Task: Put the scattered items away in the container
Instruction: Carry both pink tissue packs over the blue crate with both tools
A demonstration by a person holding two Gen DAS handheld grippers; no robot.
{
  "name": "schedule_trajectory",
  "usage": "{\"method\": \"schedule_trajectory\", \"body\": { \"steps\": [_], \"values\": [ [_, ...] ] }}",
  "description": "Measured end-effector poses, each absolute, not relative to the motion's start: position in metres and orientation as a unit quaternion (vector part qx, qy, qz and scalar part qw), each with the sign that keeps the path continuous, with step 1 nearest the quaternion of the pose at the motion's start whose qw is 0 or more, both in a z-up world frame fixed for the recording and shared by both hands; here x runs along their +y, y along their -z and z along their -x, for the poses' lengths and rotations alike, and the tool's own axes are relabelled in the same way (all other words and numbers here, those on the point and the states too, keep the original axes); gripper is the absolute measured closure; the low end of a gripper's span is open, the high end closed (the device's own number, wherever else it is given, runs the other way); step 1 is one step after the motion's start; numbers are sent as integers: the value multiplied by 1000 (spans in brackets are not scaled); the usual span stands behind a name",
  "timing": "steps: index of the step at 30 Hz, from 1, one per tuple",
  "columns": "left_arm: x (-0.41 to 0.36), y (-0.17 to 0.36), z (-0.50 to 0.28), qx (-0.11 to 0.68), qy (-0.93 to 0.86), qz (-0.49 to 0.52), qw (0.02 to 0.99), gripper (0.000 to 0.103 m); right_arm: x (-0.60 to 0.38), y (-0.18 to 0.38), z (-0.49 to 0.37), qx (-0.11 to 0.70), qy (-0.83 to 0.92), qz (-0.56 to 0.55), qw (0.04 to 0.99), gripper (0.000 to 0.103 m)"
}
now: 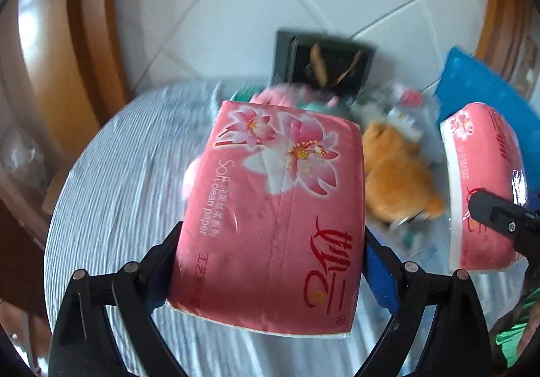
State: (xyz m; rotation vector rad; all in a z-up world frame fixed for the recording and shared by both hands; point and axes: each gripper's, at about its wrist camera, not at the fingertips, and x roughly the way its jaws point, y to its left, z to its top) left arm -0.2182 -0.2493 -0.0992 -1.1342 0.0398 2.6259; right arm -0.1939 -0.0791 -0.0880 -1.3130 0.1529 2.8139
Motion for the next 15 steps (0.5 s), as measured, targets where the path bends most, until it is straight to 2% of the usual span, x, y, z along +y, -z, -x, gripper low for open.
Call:
{"method": "schedule_trajectory", "body": {
  "steps": [9, 15],
  "values": [
    [-169, 26, 198, 23, -922, 328, 203, 9, -9, -16, 142, 25, -942, 325, 72, 12],
    [-82, -13, 173, 31, -929, 288, 230, 9, 68, -60, 105, 32, -959, 269, 83, 12]
  ]
}}
